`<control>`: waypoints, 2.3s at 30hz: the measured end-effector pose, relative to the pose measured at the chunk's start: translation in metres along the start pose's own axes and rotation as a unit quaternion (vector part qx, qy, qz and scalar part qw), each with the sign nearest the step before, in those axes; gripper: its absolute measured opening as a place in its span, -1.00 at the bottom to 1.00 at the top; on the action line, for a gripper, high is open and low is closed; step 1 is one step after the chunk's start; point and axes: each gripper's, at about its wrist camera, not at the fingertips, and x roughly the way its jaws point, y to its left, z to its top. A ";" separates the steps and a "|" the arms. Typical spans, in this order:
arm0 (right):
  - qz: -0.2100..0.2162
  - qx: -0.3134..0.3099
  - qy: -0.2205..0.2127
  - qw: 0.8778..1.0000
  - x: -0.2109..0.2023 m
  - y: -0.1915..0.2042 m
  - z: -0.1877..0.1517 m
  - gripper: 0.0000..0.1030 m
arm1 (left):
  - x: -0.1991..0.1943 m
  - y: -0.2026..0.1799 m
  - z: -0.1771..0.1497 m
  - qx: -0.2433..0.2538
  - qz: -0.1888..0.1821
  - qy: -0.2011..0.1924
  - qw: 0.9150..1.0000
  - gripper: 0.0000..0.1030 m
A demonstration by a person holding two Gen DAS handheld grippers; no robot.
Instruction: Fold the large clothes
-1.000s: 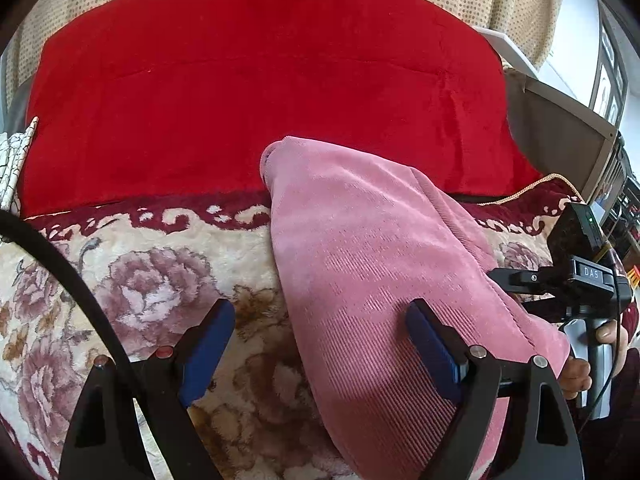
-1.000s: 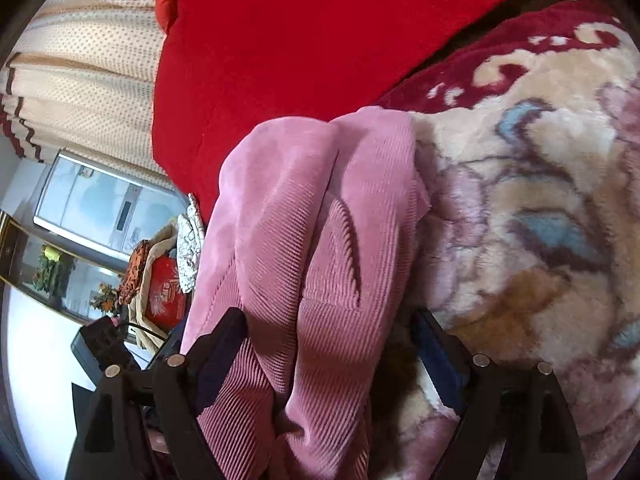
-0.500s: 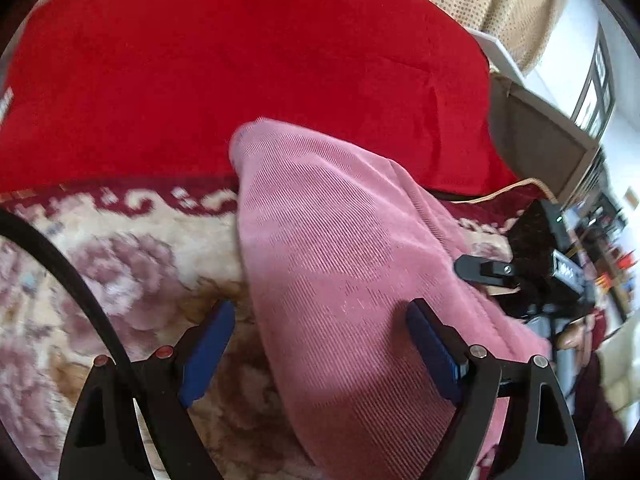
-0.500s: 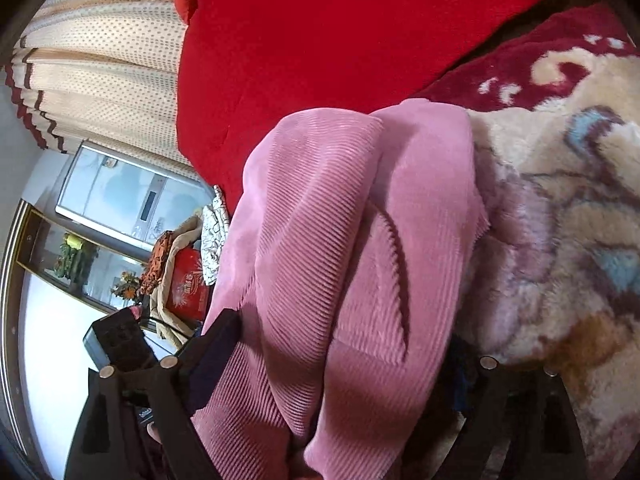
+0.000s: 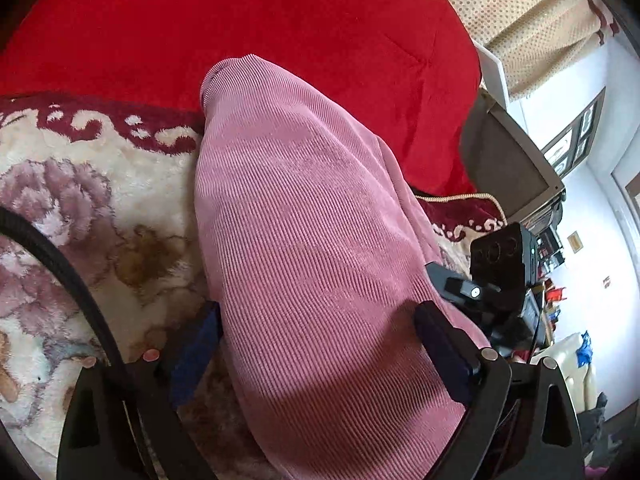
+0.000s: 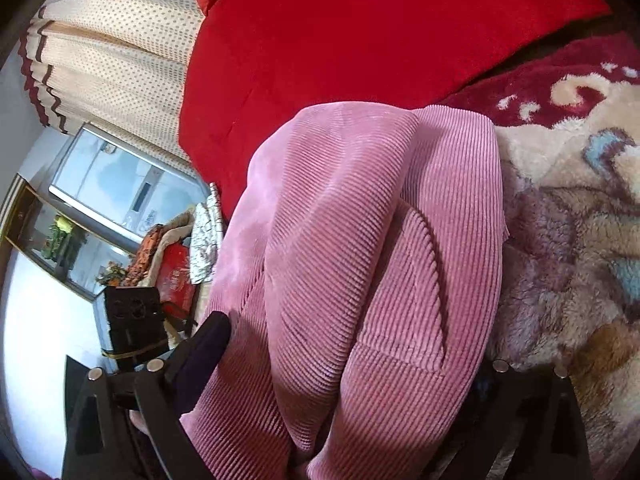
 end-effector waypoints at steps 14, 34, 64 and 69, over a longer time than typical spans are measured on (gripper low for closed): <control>-0.054 -0.058 -0.050 0.996 -0.014 0.035 -0.002 0.46 | -0.024 -0.023 -0.001 0.067 0.056 -0.077 0.993 0.03; -0.015 -0.113 -0.082 0.990 -0.025 0.101 -0.028 0.41 | -0.096 -0.022 -0.013 0.072 0.058 -0.161 0.983 -0.01; -0.058 -0.105 -0.028 0.992 0.022 0.083 -0.040 0.38 | -0.058 0.000 -0.023 0.058 0.154 -0.086 0.983 0.01; -0.062 -0.105 -0.014 0.992 0.027 0.072 -0.044 0.37 | -0.050 -0.005 -0.033 0.093 0.190 -0.076 0.974 0.06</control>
